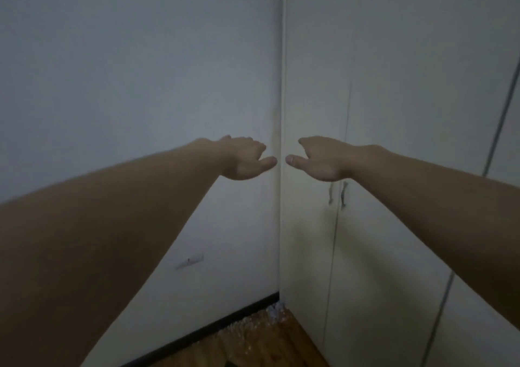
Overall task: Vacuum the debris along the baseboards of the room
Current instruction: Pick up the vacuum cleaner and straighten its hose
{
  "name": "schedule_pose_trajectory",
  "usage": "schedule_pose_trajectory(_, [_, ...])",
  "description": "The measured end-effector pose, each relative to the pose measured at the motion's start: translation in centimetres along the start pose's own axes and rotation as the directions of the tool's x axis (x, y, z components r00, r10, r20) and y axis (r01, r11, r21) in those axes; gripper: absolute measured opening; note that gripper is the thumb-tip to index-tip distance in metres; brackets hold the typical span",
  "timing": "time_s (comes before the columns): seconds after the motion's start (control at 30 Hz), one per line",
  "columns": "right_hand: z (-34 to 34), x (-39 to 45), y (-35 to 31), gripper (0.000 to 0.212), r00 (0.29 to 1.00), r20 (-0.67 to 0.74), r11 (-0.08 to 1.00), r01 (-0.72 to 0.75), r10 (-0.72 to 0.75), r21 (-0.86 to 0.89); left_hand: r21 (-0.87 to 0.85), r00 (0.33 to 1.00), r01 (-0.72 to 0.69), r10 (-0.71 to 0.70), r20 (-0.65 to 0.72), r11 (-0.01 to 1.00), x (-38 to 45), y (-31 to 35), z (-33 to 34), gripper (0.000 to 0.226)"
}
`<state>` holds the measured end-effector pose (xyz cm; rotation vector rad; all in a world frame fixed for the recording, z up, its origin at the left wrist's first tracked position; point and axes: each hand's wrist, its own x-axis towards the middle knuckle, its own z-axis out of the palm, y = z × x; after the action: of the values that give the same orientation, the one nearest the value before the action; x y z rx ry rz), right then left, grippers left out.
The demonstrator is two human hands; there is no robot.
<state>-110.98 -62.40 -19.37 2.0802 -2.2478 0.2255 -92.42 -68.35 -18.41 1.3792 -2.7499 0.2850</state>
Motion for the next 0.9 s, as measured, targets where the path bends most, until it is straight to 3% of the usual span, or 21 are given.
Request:
schedule_pose_trajectory(0.17, [15.2,-1.1,0.7,0.069,0.999,-0.016,0.999,-0.034,0.035,0.029,0.008,0.998,0.038,-0.038,0.057,0.999,-1.2,-1.0,14.9,0.073])
schedule_pose_trajectory(0.33, [32.8,-4.4,-0.1,0.075,0.998,0.056,1.0,-0.005,0.004,0.016,0.093,0.997,-0.017,0.011,0.071,0.995,-3.9,1.1,31.2,0.072])
schedule_pose_trajectory(0.5, [48.1,-8.7,-1.2,0.079,0.98,0.198,0.999,0.035,-0.03,-0.021,0.116,0.976,-0.1,0.075,0.206,0.988,-8.9,3.2,46.4,0.073])
schedule_pose_trajectory(0.67, [52.8,-10.8,-1.9,0.079,0.97,0.237,0.999,0.051,-0.048,-0.006,0.031,0.97,-0.094,0.085,0.229,0.995,-11.1,3.1,53.1,0.074])
schedule_pose_trajectory(0.9, [53.8,-11.0,-3.5,0.079,0.956,0.29,0.998,0.06,-0.047,-0.035,-0.017,0.971,-0.124,0.125,0.204,0.992,-12.9,3.0,54.3,0.073])
